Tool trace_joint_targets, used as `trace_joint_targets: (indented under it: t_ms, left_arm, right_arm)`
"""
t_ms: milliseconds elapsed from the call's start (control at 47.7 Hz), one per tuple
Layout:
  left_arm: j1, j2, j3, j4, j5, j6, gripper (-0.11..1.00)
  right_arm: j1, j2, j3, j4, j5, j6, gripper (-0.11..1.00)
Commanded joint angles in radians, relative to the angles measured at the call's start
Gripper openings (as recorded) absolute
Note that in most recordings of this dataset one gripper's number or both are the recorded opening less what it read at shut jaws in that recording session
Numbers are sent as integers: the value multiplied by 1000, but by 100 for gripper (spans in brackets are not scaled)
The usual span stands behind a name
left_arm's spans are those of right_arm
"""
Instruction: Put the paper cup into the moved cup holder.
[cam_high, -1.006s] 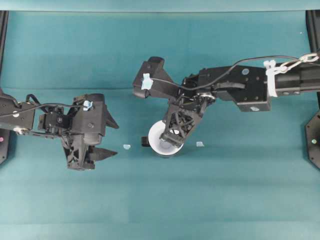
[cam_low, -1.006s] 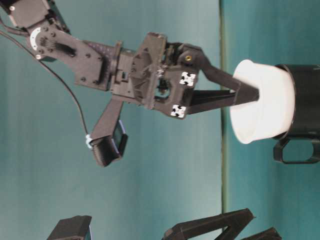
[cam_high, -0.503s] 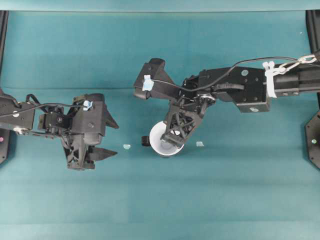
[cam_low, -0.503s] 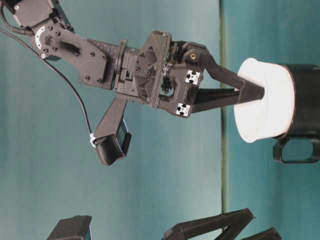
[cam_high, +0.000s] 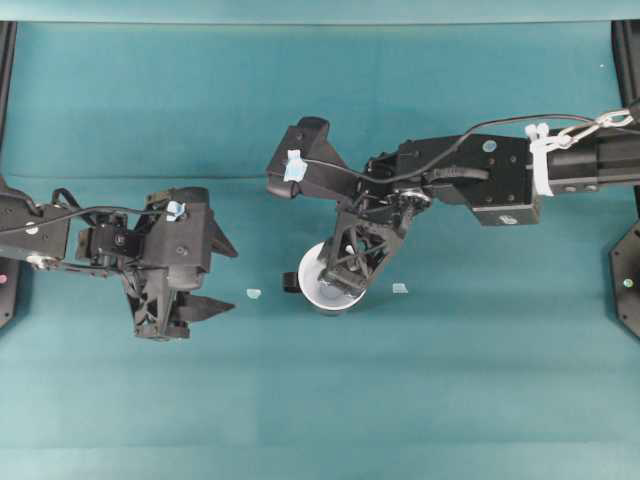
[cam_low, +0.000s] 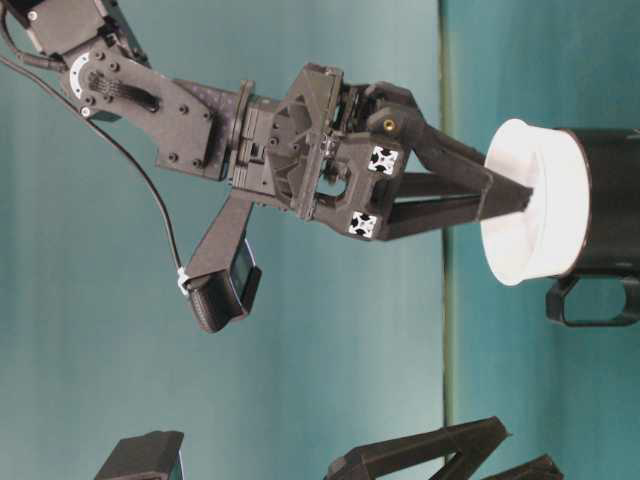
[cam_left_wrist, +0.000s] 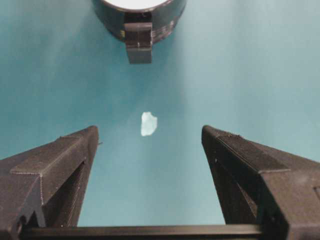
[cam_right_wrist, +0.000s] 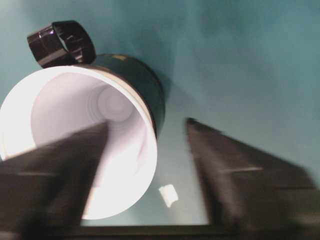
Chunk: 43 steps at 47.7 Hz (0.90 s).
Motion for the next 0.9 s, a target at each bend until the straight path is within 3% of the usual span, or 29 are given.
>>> trace_joint_targets:
  t_ms: [0,84,482,881]
  left_arm:
    - [0,-5,-15,3,-8,0,83]
    - [0,-5,-14,3,-8,0,83]
    - [0,-26,-8,3,-6,0,83]
    - [-2,-112,40,3,-3,-29,83]
  right_arm:
    - [5,-26,-6,3,-2,5,71]
    - [6,-31,-6,3,-3,5,78]
    - [8,-132,15,-12,-14,2,77]
    - [31,-356,202,-14,-173,5,78]
